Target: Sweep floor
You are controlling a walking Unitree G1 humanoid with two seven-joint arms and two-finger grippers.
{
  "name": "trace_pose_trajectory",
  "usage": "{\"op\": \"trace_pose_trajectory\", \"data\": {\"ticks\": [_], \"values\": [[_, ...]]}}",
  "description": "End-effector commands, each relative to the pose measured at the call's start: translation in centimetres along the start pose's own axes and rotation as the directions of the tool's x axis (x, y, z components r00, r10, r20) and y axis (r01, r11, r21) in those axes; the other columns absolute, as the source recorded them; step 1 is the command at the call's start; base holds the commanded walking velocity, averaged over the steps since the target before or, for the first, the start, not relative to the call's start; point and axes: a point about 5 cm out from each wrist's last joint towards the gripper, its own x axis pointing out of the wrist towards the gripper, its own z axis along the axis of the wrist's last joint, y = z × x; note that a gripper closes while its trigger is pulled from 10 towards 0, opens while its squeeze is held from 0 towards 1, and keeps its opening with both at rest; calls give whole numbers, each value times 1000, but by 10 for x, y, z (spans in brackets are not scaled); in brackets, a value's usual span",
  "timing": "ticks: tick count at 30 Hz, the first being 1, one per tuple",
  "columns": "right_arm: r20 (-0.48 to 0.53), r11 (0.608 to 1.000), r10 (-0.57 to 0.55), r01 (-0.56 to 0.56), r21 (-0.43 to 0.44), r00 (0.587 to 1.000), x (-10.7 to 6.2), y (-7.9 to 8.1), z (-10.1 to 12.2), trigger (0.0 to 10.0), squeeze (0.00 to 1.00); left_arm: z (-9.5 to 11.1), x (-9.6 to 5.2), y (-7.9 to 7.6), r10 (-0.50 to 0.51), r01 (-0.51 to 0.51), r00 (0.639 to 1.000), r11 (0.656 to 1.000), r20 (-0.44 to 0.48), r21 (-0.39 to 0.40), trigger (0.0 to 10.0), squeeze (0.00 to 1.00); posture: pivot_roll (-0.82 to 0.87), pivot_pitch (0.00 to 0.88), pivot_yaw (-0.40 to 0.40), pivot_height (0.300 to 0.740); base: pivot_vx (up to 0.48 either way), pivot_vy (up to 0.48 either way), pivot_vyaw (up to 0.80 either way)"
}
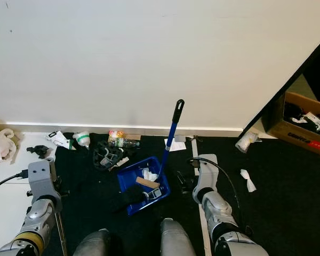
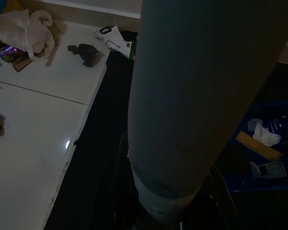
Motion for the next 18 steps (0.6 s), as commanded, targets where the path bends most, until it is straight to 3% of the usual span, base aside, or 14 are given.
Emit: {"op": "trace_pose_trajectory", "data": {"ticks": [1,18], "values": [[-9,1000,-16,16,17,1000,-1,-3,-2,10000,0,-14,-5,-6,-14,11,998,999,-60,-53,10000,0,9,89,-42,740,0,0,0],[-6,1000,-14,14,18,1000,0,-2,-1,10000,0,-13,-4,-6,-13,10,998,999,-58,-53,10000,0,11,93,-44,740,0,0,0]]}}
